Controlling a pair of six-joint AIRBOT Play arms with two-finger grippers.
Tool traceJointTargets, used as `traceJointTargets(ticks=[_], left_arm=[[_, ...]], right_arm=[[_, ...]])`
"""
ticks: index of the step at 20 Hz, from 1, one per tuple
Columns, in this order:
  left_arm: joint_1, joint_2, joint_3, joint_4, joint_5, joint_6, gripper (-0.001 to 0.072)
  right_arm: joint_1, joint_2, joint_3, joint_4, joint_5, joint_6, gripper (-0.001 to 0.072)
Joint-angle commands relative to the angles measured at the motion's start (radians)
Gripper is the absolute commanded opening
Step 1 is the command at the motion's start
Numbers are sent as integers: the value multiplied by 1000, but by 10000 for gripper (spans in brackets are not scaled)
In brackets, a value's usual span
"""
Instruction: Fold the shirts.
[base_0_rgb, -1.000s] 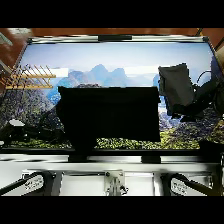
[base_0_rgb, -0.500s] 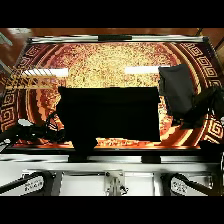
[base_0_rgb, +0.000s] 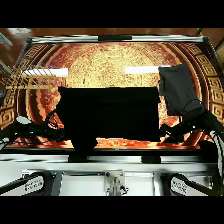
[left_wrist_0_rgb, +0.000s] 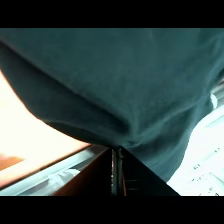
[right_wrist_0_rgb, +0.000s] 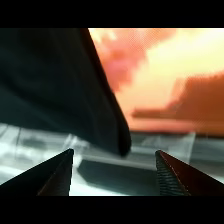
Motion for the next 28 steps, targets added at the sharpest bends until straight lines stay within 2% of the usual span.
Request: traceJointTargets(ticks=[1, 3, 4, 7, 8, 12, 17, 23, 28], left_arm=[[0, 14, 19, 3, -27, 0, 28], [0, 24, 32, 3, -27, 0, 27], [0, 25, 39, 3, -26, 0, 28], [0, 25, 65, 3, -27, 0, 28], [1, 25, 84, 3, -30, 1, 27], [1, 24, 256, 16, -60, 15, 27], [0, -73, 526, 51, -60, -24, 27], [-1, -330, 897, 51, -60, -137, 28], [-12, -527, 1078, -4, -60, -193, 28]], right_arm=[[46, 0, -25, 18, 122, 47, 626], [82, -2, -25, 19, 159, 74, 624], [102, -1, -25, 19, 166, 87, 560], [164, -1, -23, 19, 158, 92, 130], [174, 0, -14, 19, 159, 89, 62], [172, 0, 148, 19, 177, 50, 61], [209, -30, 367, 18, 311, 53, 60], [217, -265, 621, 21, 353, 60, 59], [237, -422, 766, 19, 416, 63, 60]])
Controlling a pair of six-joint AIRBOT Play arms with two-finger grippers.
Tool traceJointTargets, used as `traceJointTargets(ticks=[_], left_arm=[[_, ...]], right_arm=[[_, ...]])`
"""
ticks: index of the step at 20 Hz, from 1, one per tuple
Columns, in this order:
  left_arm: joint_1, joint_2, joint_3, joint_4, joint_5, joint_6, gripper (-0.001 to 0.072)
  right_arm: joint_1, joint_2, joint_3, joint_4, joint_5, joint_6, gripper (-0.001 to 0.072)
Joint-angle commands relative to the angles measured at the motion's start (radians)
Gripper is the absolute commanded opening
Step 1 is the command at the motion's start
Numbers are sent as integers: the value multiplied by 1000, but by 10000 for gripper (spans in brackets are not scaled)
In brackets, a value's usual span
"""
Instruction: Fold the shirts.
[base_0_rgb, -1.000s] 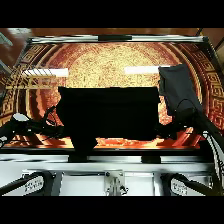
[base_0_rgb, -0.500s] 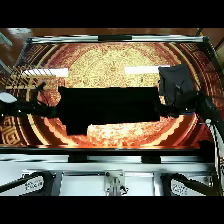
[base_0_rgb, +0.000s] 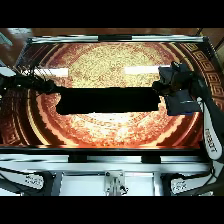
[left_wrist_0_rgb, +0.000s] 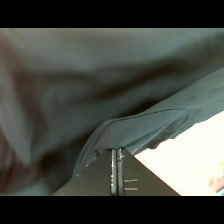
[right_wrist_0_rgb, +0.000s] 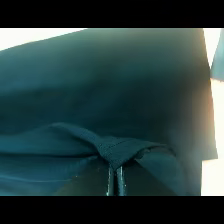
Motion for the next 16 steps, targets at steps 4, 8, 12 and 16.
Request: traceJointTargets(ticks=[4, 8, 12, 16], left_arm=[[-7, -180, 148, -63, 56, -68, 28], [-16, -232, 148, -71, 59, -95, 28], [-13, -245, 152, -72, 48, -159, 261], [-6, -242, 206, -71, -82, -158, 582]], right_arm=[[11, -143, 77, -3, 90, 28, 60], [11, -150, 77, -23, 93, 29, 62], [11, -149, 77, -59, 31, 24, 89], [-14, -94, 77, -88, -38, -18, 529]])
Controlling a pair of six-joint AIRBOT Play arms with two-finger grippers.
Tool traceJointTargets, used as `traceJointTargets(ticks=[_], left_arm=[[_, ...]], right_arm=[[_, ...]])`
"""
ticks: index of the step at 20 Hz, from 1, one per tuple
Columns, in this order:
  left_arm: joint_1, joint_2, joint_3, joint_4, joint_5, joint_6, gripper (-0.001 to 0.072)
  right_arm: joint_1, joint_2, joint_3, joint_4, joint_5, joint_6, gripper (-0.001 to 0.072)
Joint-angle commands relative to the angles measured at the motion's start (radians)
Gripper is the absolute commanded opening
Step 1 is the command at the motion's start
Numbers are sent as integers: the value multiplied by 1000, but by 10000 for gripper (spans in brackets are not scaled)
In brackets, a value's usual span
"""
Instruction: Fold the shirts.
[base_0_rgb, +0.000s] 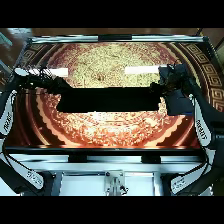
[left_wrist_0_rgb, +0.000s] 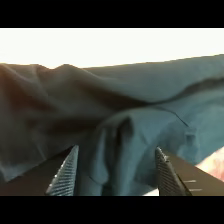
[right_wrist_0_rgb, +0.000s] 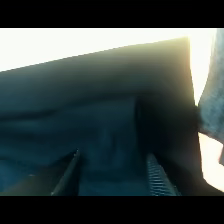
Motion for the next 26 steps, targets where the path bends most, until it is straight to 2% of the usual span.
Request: traceJointTargets(ticks=[1, 3, 4, 7, 13, 21, 22, 23, 24, 26], left_arm=[[6, -2, 41, -2, -110, -12, 582], [7, -2, 61, -2, -158, -12, 582], [7, 0, 64, -2, -169, -12, 582], [2, 4, 64, -11, -185, -12, 582], [2, 5, 64, -296, -196, 12, 582], [2, 5, 64, -515, -196, 79, 581], [2, 5, 64, -534, -196, 80, 581], [2, 5, 64, -545, -196, 84, 577], [2, 5, 64, -549, -196, 86, 526], [0, 5, 64, -548, -195, 87, 453]], right_arm=[[-24, 47, 1, -57, -72, -22, 529], [-64, 59, 1, -71, -116, 27, 532], [-82, 51, 0, -42, -137, 34, 579], [-101, 13, 0, 7, -166, 29, 584], [-75, -50, 0, 48, -117, 32, 584], [-11, -90, 0, 66, -104, 32, 578], [-2, -90, 0, 66, -105, 31, 439], [-1, -87, 1, 67, -106, 31, 240], [1, -79, 1, 72, -109, 31, 86], [1, -35, 1, 74, -111, 27, 61]])
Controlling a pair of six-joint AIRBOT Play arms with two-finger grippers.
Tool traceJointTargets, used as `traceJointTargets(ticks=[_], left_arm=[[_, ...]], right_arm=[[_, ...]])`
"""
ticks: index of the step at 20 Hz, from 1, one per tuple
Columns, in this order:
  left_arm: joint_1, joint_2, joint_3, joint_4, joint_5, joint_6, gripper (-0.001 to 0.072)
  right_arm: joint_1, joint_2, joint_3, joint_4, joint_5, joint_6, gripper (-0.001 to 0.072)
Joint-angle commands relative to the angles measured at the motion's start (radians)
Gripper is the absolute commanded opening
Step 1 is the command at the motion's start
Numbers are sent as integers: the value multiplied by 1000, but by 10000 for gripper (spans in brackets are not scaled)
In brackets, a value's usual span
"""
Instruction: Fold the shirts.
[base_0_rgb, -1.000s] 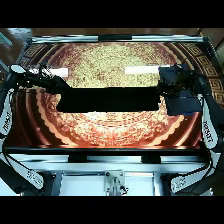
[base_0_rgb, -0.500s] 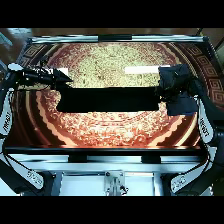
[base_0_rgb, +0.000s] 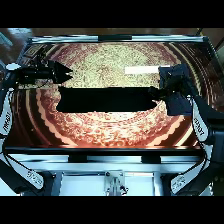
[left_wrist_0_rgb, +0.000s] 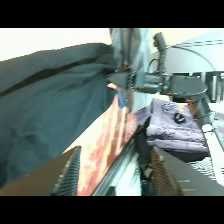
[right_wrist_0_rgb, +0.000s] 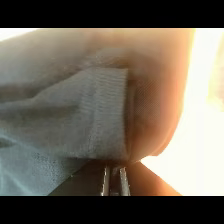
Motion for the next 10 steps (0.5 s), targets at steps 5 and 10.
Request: traceJointTargets(ticks=[5, 10], left_arm=[[-71, 6, 1, 46, 3, 56, 172], [-218, 69, 1, 347, 41, 33, 27]], right_arm=[[9, 244, 3, 7, -43, -10, 61], [9, 453, 3, 8, -184, 23, 60]])
